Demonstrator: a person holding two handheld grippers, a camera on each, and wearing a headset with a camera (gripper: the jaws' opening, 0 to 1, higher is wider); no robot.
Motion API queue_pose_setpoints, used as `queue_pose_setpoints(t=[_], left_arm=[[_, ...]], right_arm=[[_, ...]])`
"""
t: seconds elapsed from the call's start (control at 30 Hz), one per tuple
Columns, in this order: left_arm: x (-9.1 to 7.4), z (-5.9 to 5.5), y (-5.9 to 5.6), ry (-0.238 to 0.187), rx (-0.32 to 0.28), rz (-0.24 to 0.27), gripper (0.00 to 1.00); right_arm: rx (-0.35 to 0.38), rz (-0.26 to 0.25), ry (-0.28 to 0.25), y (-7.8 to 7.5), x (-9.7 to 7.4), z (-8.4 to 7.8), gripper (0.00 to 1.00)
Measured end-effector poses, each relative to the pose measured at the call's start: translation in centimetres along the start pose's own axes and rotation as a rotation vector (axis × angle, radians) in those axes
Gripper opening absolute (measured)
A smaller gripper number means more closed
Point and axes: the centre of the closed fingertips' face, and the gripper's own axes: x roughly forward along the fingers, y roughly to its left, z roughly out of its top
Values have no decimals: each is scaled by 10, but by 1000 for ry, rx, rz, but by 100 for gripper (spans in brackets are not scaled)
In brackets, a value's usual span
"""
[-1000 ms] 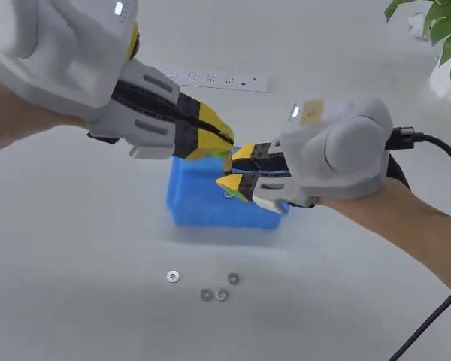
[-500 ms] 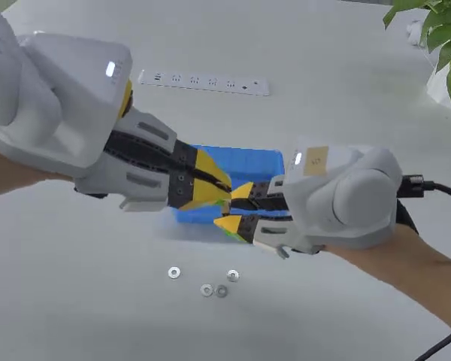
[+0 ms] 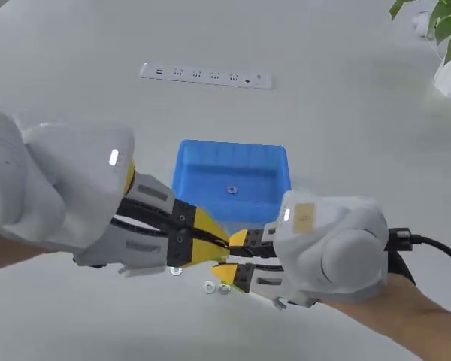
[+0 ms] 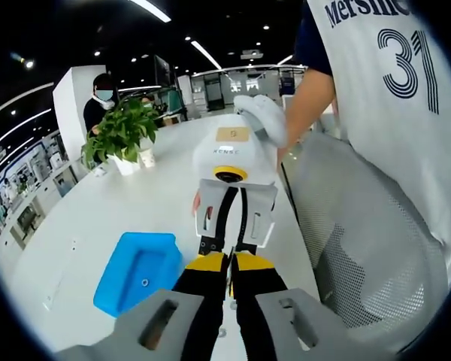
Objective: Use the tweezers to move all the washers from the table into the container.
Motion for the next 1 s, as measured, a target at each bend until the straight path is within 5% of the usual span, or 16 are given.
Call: queue_pose_setpoints(t=[0.23,1.0], left_arm=[[6,-10,-7,1,-48,-13,6],[13,-18,-13,11,-98,-23,6]], right_arm=[[20,28,11,10,4,-11,14],[72,49,21,19,7,-23,14]])
